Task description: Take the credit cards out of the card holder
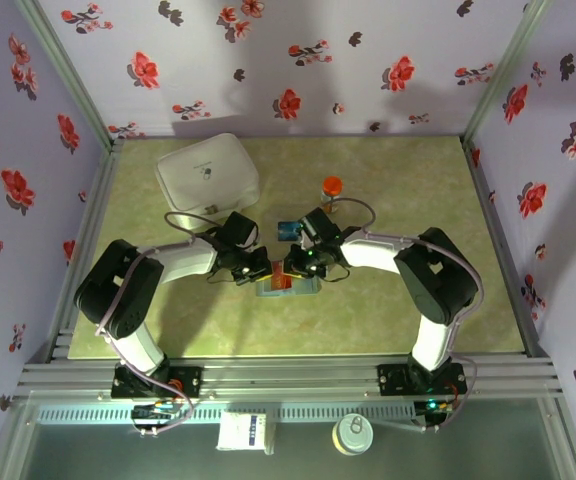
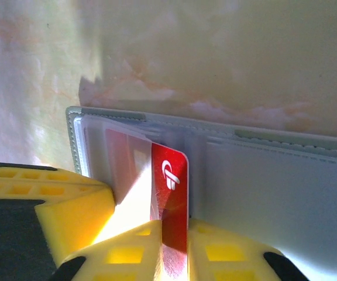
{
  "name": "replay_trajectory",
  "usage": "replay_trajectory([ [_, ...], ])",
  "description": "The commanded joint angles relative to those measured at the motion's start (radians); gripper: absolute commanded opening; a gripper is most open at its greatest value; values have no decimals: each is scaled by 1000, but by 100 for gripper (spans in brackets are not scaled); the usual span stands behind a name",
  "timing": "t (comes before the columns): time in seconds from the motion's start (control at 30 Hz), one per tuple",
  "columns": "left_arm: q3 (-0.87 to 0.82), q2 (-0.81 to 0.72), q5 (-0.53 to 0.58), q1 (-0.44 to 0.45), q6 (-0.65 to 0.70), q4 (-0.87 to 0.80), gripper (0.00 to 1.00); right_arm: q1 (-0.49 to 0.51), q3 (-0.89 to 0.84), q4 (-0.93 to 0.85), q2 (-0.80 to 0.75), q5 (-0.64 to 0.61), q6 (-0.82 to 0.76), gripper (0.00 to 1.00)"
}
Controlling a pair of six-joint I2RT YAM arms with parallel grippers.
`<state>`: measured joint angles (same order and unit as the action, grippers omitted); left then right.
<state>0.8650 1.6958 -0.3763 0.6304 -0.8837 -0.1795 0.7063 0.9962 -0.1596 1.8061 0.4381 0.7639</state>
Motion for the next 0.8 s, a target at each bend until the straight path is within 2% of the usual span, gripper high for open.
replay_trajectory([
  [0.0, 6, 31, 20, 6, 18, -54, 0, -5, -19, 32, -28, 14, 15, 13],
  [0.3, 8, 28, 20, 6, 20, -55, 0, -22, -48, 24, -41, -7, 12, 11],
  [0.77, 14, 15, 15, 6, 19, -56, 0, -41, -27, -115, -107, -64, -61, 10],
])
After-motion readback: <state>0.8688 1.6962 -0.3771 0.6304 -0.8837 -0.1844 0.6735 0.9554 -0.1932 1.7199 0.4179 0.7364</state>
